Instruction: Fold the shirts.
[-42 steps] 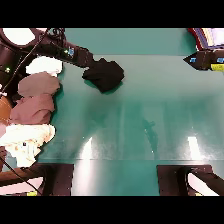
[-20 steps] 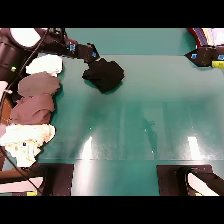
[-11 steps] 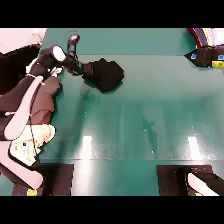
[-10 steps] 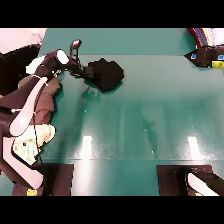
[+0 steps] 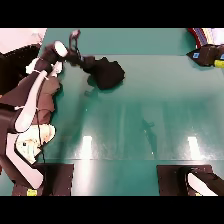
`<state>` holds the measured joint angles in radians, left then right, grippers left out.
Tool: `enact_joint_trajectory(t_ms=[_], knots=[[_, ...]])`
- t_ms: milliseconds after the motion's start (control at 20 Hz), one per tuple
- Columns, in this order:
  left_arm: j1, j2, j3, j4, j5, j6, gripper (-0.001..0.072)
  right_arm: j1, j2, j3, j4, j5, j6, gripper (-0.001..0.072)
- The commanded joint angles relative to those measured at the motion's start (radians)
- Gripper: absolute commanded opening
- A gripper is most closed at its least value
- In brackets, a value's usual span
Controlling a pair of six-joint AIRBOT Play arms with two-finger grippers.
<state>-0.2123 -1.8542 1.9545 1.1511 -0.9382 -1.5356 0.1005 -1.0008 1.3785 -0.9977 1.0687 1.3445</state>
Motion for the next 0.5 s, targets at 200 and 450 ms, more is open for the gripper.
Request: enact_joint_trajectory(t_ms=[200, 450], knots=[[-0.07, 0.473, 0.147, -0.021, -0.098, 0.078, 0.0023, -0.002, 0.037, 0.256, -0.105, 0.076, 0.0, 0.0019], [-0.256, 0.64, 0.119, 0.211, -0.214, 0.004, 0.0023, -0.002, -0.045, 0.44, -0.104, 0.219, 0.0, 0.0019]])
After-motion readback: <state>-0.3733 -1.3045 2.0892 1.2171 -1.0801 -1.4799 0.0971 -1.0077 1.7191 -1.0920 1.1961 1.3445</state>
